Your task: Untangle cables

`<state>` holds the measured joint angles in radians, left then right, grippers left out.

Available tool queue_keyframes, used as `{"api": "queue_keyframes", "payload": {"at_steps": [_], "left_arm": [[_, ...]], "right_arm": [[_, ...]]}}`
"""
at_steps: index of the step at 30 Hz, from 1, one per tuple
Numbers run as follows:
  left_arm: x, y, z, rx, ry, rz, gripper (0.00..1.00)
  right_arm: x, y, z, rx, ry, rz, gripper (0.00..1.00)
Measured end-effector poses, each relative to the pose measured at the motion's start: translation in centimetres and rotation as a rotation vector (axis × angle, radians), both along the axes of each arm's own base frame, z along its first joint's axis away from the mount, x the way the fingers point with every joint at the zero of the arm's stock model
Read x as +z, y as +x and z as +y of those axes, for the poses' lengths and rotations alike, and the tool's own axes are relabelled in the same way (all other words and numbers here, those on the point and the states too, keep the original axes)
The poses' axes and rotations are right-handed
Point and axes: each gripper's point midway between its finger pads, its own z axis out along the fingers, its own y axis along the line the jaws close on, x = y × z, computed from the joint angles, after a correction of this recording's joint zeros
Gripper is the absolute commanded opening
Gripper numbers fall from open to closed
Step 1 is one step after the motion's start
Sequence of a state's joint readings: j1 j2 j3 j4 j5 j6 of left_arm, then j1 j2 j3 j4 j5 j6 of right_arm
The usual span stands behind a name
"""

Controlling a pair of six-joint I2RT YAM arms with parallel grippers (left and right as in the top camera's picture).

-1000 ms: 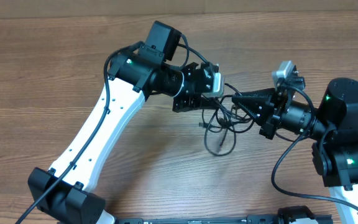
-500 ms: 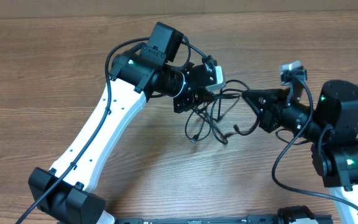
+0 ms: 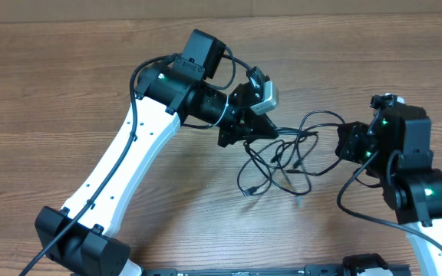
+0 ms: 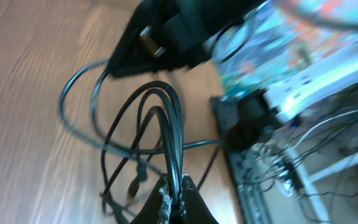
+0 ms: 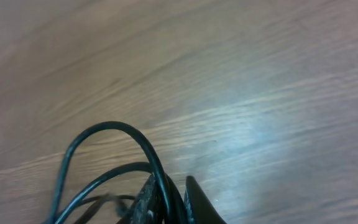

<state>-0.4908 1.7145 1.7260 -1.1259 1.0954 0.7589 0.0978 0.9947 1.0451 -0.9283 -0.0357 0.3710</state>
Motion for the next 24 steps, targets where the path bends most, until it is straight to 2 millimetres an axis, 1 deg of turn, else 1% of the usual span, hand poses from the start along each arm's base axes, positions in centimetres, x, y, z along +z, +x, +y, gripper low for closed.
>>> {"api": "queue_keyframes", "payload": {"at_steps": [3, 6, 8, 9, 11, 13, 15, 16, 17, 19, 21, 23, 24], "left_arm": [[1.2, -0.3, 0.1, -0.021, -0.065, 0.034, 0.04], [2.5, 0.3, 1.3, -0.004, -0.127, 0.05, 0.04], [4.2, 1.2, 3.1, 0.035, -0.183, 0.044, 0.04], [5.0, 1.5, 4.0, 0.053, -0.208, 0.036, 0.04], [7.0, 2.2, 6.5, 0.103, -0.269, 0.011, 0.04], [8.3, 2.7, 8.3, 0.142, -0.304, -0.008, 0.04], [9.1, 3.2, 9.9, 0.185, -0.324, -0.015, 0.04], [9.4, 3.6, 10.7, 0.212, -0.332, -0.01, 0.04], [9.5, 3.8, 11.2, 0.226, -0.335, -0.005, 0.04], [9.6, 4.8, 12.9, 0.289, -0.337, 0.029, 0.04], [9.6, 5.1, 13.4, 0.314, -0.337, 0.058, 0.04], [9.6, 5.1, 13.4, 0.318, -0.335, 0.08, 0.04], [9.7, 5.0, 13.4, 0.318, -0.336, 0.088, 0.04]], "right_arm": [[-1.3, -0.5, -0.8, -0.038, -0.029, 0.062, 0.09], [-2.4, -1.2, -1.5, -0.067, -0.063, 0.124, 0.09], [-3.0, -1.8, -2.1, -0.097, -0.087, 0.163, 0.15], [-3.2, -2.0, -2.4, -0.111, -0.094, 0.174, 0.21], [-3.4, -2.4, -2.9, -0.139, -0.109, 0.188, 0.25], [-3.4, -2.5, -3.1, -0.154, -0.111, 0.193, 0.31], [-3.5, -2.7, -3.3, -0.172, -0.113, 0.203, 0.44], [-3.5, -2.7, -3.4, -0.179, -0.111, 0.203, 0.52], [-3.6, -2.8, -3.4, -0.186, -0.108, 0.206, 0.7], [-3.6, -2.9, -3.4, -0.204, -0.094, 0.212, 0.9], [-3.7, -2.9, -2.9, -0.189, -0.069, 0.218, 1.0], [-3.6, -2.8, -1.8, -0.137, -0.03, 0.215, 1.0], [-3.4, -2.5, -0.8, -0.081, 0.002, 0.202, 1.0]]}}
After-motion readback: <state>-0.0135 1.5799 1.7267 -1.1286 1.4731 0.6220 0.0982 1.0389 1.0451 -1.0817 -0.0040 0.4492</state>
